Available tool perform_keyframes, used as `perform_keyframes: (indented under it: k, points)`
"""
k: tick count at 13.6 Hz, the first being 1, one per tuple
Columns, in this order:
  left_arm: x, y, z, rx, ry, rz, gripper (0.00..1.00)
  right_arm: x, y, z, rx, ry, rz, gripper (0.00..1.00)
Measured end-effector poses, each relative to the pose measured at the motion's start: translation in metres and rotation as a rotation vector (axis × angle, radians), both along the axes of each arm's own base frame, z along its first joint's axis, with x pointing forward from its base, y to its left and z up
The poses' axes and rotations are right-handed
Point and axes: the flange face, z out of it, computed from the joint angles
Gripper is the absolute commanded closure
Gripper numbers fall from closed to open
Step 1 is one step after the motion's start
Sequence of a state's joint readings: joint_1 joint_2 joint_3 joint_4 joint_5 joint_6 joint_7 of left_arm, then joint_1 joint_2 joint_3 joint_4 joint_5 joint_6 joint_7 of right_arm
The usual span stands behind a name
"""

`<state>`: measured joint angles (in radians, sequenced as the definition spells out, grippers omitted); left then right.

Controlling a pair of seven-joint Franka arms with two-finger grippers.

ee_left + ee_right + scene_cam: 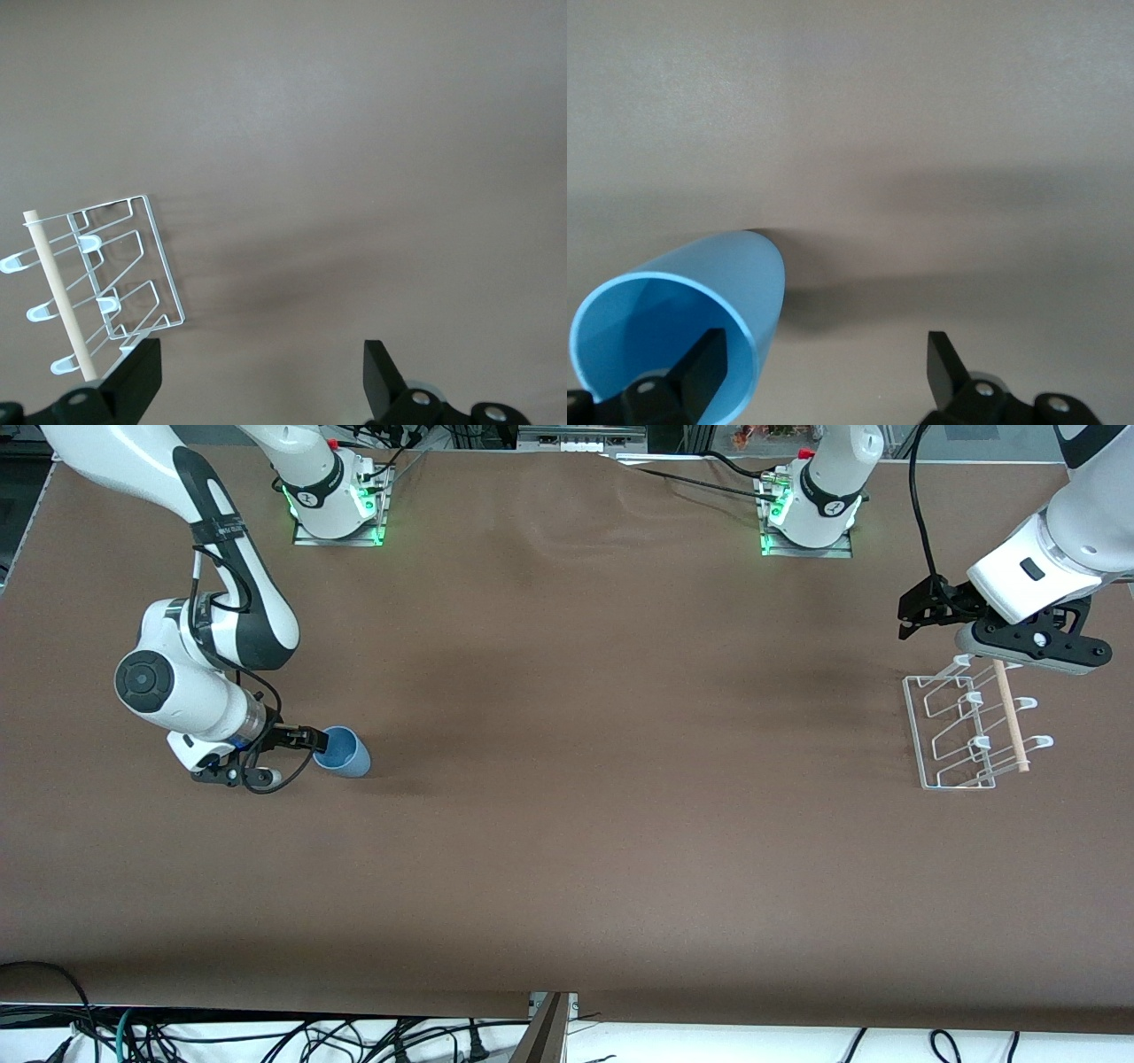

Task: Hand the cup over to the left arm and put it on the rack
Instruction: 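Lower the right gripper to the blue cup and close on it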

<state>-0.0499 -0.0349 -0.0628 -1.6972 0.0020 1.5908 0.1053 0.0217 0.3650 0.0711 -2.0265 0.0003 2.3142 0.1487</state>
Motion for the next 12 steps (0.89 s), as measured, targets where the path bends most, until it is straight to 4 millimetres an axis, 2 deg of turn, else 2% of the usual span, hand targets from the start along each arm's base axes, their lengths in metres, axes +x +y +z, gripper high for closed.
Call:
perform_keyframes:
  k: [3,5,6,7,8,9,10,12]
  points:
    - [0.0,0.0,0.0,0.0,0.0,0.0,0.0,0.0,0.005,-0.01,0.002,-0.002,0.008,0.02]
    - [0.0,0.0,0.0,0.0,0.0,-0.001,0.0,-0.001,0.012,-0.015,0.003,-0.001,0.019,0.46]
    - [0.0,0.0,0.0,0.0,0.0,-0.001,0.0,-0.001,0.014,-0.017,0.004,0.0,0.023,0.62]
    - [0.0,-0.001,0.0,0.0,0.0,-0.001,0.0,-0.001,0.015,-0.018,0.003,0.002,0.025,0.73]
    - [0.0,-0.001,0.0,0.0,0.0,-0.001,0.0,-0.001,0.015,-0.018,0.003,0.001,0.024,0.82]
    - [0.0,-0.001,0.0,0.0,0.0,-0.002,0.0,-0.001,0.015,-0.018,0.003,0.001,0.024,0.84]
    - [0.0,-0.001,0.0,0.0,0.0,-0.002,0.0,-0.001,0.015,-0.017,0.004,0.001,0.024,0.93]
    - [0.0,-0.001,0.0,0.0,0.0,-0.002,0.0,0.0,0.015,-0.017,0.004,-0.002,0.024,1.0]
